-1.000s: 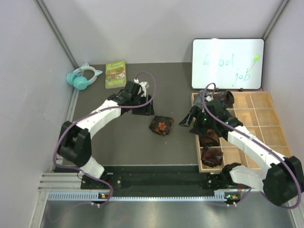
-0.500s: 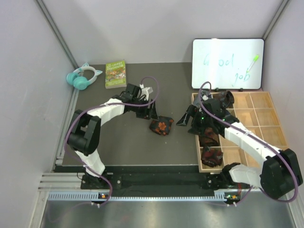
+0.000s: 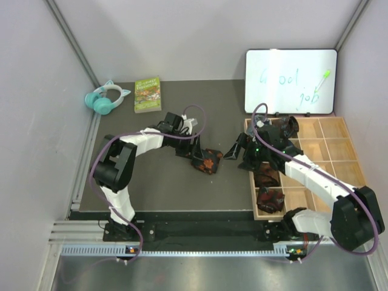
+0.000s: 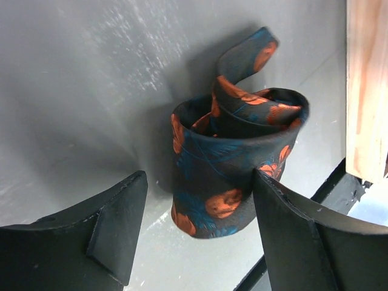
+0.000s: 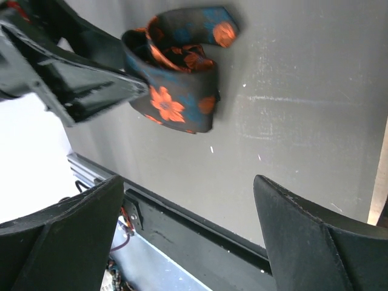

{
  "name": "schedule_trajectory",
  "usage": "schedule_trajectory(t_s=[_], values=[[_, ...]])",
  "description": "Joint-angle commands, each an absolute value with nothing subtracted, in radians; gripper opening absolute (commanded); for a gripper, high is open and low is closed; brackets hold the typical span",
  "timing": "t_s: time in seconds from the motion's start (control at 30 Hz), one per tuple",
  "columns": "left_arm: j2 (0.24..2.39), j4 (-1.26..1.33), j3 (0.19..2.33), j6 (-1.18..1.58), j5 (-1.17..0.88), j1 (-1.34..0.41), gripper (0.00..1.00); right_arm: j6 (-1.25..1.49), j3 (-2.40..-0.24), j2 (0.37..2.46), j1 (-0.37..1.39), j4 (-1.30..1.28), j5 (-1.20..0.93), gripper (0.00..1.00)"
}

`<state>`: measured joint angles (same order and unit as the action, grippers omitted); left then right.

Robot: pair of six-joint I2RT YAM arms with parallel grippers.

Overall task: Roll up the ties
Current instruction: Roll the tie at the center of the board, then pick up the tie at the center of the board.

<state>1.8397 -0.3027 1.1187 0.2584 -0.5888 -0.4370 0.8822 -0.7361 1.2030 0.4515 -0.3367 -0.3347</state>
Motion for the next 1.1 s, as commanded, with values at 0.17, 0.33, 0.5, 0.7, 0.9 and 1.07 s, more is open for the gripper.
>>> schedule_trajectory(t_s=[0.17, 0.33, 0.5, 0.7, 0.9, 1.07], values=[[1.836, -0.187, 1.000, 0.298, -0.552, -0.514, 0.66, 0.868, -0.698, 1.189, 0.459, -0.258, -0.333, 0.89], [1.830, -0.123, 0.936, 0.344, -0.545, -0.525, 0.51, 0.873, -0.675, 1.198, 0.459, -0.232, -0.331, 0.89], [1.829, -0.136, 0.945, 0.354, -0.529, -0.540, 0.23, 0.887, -0.655, 1.195, 0.457, -0.216, -0.324, 0.89], [1.806, -0.112, 0.924, 0.390, -0.540, -0.552, 0.00, 0.900, -0.637, 1.198, 0.459, -0.187, -0.336, 0.89], [1.729, -0.118, 0.919, 0.437, -0.505, -0.557, 0.00, 0.949, -0.597, 1.196, 0.457, -0.074, -0.388, 0.89], [1.724, -0.077, 0.917, 0.504, -0.512, -0.555, 0.00, 1.040, -0.540, 1.262, 0.460, 0.076, -0.454, 0.90]])
